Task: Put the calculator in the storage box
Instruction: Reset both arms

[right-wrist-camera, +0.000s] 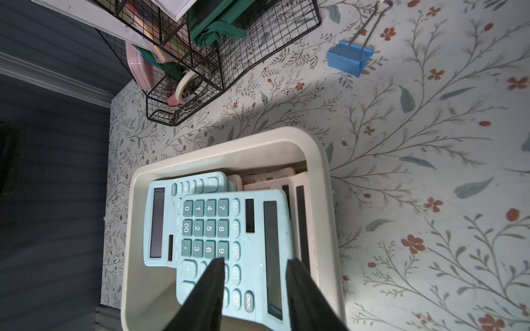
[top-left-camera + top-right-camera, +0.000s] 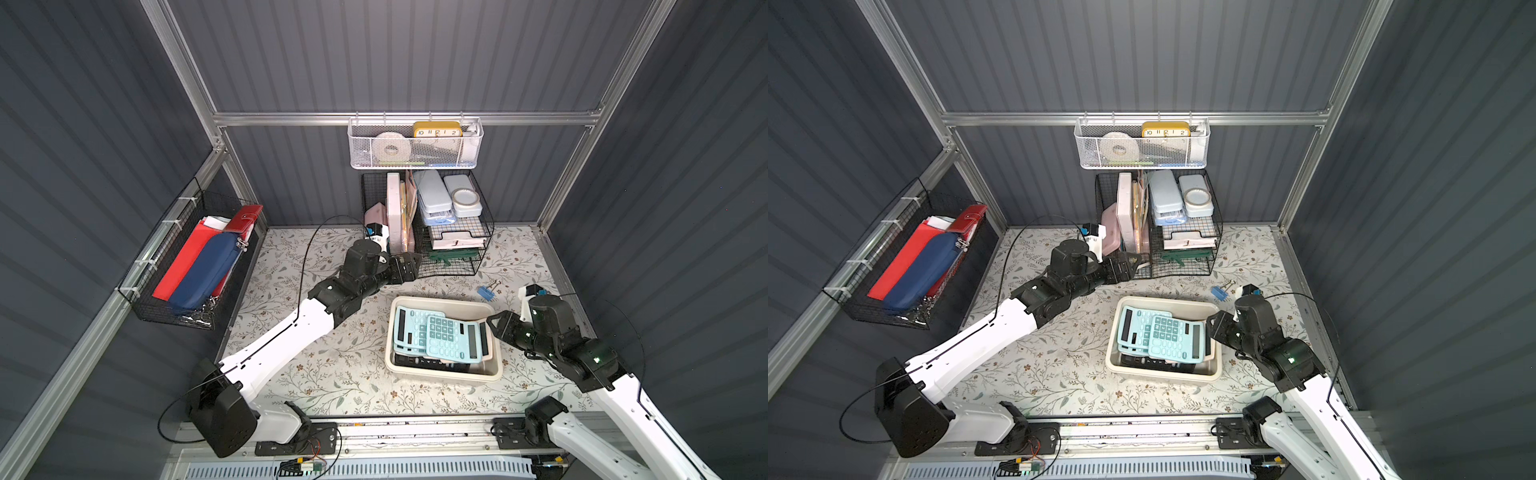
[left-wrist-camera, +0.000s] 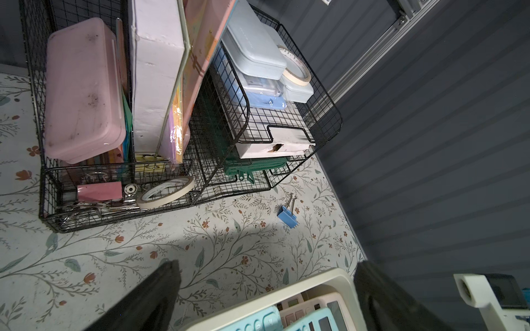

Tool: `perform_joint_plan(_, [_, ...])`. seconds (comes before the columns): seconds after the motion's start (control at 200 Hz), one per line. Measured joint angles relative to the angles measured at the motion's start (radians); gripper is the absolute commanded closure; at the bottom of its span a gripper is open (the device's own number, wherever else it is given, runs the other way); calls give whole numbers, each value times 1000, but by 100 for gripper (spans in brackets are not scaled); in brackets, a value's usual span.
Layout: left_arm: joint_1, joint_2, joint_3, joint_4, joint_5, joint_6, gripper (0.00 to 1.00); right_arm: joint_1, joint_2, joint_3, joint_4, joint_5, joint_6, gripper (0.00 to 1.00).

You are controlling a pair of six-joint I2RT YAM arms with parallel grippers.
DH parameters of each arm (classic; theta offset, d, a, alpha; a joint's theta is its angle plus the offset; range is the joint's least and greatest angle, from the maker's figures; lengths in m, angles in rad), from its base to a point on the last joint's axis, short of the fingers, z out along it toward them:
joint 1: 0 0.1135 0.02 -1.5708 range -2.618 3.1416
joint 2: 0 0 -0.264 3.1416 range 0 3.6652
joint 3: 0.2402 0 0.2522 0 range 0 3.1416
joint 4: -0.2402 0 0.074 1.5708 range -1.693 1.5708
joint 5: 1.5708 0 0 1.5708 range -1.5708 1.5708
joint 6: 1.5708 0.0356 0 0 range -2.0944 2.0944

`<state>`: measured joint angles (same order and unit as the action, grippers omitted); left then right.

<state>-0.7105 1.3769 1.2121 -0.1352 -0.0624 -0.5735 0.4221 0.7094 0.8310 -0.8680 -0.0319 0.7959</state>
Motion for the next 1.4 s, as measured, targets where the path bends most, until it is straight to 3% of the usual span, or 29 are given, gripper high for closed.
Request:
perform_joint_plan(0.15, [0, -9, 0, -38, -31, -5, 1, 0, 2, 40, -18, 2, -39, 30])
perform_joint_plan(0.3, [0, -43, 0, -77, -77, -8, 1, 0, 10, 134, -32, 13, -101, 1])
perform_joint_plan(0.775, [4, -66, 1, -122, -288, 11, 1, -39, 98, 211, 89, 150, -327, 1])
perform_joint_plan(1.066, [97, 19, 23, -97, -343, 67, 1, -327, 169, 126, 317, 39, -407, 1])
perform_joint_plan(1.401, [358, 18, -102, 47, -296, 159, 1, -597, 173, -98, 639, -30, -372, 1])
